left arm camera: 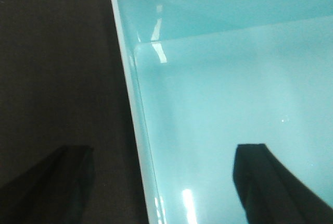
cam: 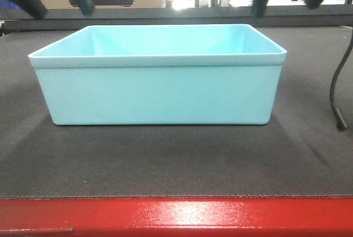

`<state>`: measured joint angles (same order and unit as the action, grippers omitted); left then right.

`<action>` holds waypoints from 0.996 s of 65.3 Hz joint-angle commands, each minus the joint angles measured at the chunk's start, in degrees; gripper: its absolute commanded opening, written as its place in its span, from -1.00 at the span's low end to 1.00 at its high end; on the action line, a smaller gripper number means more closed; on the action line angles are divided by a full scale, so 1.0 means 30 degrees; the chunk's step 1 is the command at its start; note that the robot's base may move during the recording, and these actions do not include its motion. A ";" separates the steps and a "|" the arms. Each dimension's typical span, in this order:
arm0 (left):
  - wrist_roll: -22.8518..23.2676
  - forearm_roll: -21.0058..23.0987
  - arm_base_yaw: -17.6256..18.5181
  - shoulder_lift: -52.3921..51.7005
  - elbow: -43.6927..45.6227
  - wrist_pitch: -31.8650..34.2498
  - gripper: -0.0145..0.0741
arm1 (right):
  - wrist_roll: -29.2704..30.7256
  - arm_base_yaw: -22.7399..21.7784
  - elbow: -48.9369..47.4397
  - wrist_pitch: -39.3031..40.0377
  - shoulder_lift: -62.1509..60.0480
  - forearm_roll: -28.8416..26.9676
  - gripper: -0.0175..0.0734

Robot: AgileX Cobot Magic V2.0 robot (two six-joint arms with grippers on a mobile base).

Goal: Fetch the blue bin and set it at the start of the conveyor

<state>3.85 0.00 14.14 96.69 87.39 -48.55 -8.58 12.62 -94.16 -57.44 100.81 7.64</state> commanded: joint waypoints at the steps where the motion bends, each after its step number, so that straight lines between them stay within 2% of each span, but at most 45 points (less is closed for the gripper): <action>1: -0.0228 -0.0279 -0.0450 -0.1422 0.0194 -0.0548 0.06 | 0.0153 -0.0481 -0.0143 -0.0390 -0.1312 0.0599 0.04; 11: -0.0328 -0.0279 -0.1466 -0.3493 -0.1076 -0.0419 -0.52 | 0.0153 -0.1543 0.0432 -0.0508 -0.2963 0.0599 -0.80; 14: -0.0330 -0.0279 -0.1802 -0.4136 -0.1661 -0.0112 -0.69 | 0.0153 -0.1980 0.0877 -0.0399 -0.3433 0.0599 -0.98; 18: -0.0330 -0.0279 -0.2141 -0.4910 -0.2764 0.0539 -0.93 | 0.0153 -0.2548 0.1950 -0.0135 -0.4212 0.0599 -0.97; 27: -0.0359 -0.0279 -0.2613 -0.7031 -0.5675 0.2395 -0.92 | 0.0153 -0.3467 0.4767 0.0851 -0.6076 0.0599 -0.97; 35: -0.0359 -0.0279 -0.2735 -0.9149 -0.8969 0.4487 -0.92 | 0.0153 -0.3600 0.8531 0.3027 -0.8054 0.0599 -0.97; 50: -0.0359 -0.0279 -0.2735 -1.3496 -1.4774 0.8093 -0.92 | 0.0153 -0.3600 1.5405 0.8604 -1.2565 0.0528 -0.97; 65: -0.0359 -0.0279 -0.2735 -1.9024 -1.8933 1.0779 -0.92 | 0.0153 -0.3600 2.1214 1.3850 -1.7609 0.0528 -0.97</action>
<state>3.02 -1.06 6.23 45.36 34.04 -20.45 -8.44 2.14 -34.42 -21.94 53.25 8.93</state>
